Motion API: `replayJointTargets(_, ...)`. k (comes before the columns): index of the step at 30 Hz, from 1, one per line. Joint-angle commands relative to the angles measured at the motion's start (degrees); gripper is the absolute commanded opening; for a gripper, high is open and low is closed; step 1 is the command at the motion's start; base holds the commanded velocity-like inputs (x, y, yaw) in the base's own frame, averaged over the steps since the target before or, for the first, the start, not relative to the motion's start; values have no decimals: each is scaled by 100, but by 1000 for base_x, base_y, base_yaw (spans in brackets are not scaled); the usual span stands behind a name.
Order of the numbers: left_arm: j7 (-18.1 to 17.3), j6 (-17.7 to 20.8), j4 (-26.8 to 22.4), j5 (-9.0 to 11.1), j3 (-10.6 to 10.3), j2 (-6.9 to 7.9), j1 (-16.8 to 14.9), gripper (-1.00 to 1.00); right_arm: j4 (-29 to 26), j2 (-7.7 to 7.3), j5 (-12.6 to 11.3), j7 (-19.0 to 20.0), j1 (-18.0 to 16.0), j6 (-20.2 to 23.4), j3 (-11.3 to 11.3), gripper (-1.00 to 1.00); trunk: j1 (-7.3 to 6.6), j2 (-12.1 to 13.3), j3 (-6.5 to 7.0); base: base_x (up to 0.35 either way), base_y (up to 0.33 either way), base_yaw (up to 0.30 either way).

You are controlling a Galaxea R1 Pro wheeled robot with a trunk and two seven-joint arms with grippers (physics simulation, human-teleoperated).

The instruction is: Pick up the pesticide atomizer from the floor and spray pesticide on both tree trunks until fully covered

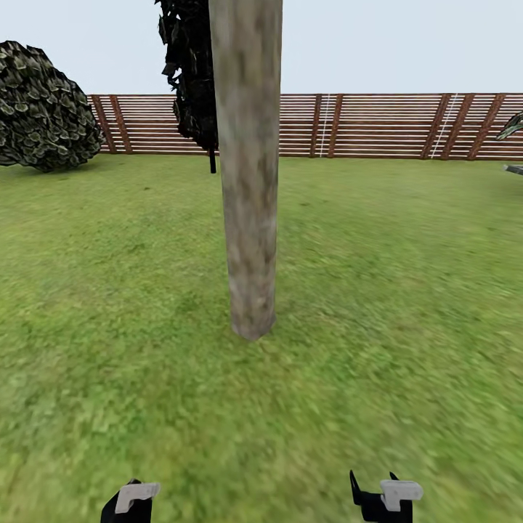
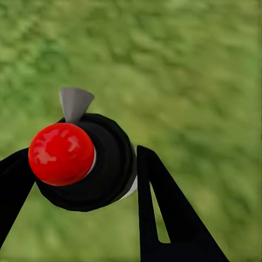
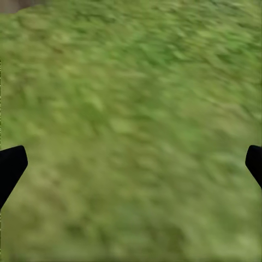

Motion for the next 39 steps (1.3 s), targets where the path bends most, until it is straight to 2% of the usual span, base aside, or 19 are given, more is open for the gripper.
replayJointTargets(1,-1,0,1,-1,0,0,0,-100,3,1,0,-2,0,0,0,100,0,0,0,2,0,0)
replayJointTargets(16,-5,10,-15,-4,2,33,-7,-100,0,-3,-9,-35,0,0,-26,100,0,0,0,0,0,0)
replayJointTargets(23,-65,45,-15,-64,-62,62,-48,-100,-90,-7,-1,-6,-8,6,-19,100,0,0,0,0,0,0)
replayJointTargets(26,-109,43,-48,-100,-68,106,-87,-100,-113,-20,6,11,-136,14,-15,100,0,0,0,0,0,0)
replayJointTargets(30,-247,58,-221,-376,-73,151,-235,-100,-116,-29,13,21,-432,22,-10,100,0,0,0,0,0,0)
replayJointTargets(32,-462,75,-311,-677,-71,197,-414,-100,-115,-37,37,25,-654,25,-9,100,0,0,0,0,0,0)
replayJointTargets(33,-523,77,-324,-748,-71,216,-457,-100,-115,-38,50,27,-703,25,-9,100,0,0,0,0,0,0)
replayJointTargets(36,-889,90,-358,-1056,-64,316,-675,-100,-115,-40,253,33,-921,29,2,100,0,0,0,0,0,0)
replayJointTargets(38,-1266,94,-368,-1240,-68,377,-836,-100,-111,-37,594,39,-1081,34,64,100,0,0,0,0,0,0)
replayJointTargets(39,-2232,216,-374,-1871,-70,475,-1200,-100,-83,-14,1523,329,-1420,86,403,100,0,0,0,0,0,0)
